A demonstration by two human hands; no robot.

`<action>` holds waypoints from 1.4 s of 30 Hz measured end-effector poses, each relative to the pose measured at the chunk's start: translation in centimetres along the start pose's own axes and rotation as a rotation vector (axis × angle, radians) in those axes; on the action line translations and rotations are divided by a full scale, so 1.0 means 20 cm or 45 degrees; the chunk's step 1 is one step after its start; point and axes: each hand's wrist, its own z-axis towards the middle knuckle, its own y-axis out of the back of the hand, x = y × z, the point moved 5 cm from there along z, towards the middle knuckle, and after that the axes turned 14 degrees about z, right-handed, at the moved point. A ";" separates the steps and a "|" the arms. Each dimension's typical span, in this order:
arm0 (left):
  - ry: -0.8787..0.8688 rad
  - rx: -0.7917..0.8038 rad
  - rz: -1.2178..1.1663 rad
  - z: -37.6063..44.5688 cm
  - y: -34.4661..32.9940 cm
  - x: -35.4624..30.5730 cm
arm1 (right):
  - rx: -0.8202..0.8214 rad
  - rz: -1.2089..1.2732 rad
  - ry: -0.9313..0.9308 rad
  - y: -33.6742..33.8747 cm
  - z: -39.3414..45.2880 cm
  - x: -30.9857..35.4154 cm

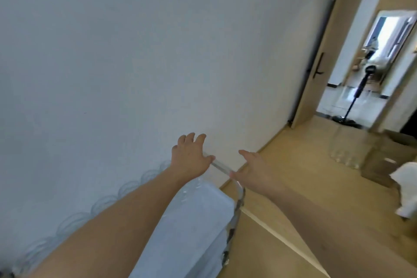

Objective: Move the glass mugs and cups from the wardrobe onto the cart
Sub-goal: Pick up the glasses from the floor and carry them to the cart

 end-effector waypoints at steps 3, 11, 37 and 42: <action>-0.119 0.024 -0.067 0.04 -0.01 -0.29 | -0.119 0.054 -0.091 0.20 -0.11 -0.15; -0.458 0.060 -0.102 0.19 0.00 -1.08 | -0.426 0.020 -0.277 0.78 -0.29 -0.62; -0.983 0.105 0.017 0.93 -0.44 -3.10 | -0.590 -0.058 -0.615 2.00 0.05 -2.13; -1.038 0.072 0.014 1.29 -0.54 -3.22 | -0.626 -0.092 -0.664 2.07 0.34 -2.28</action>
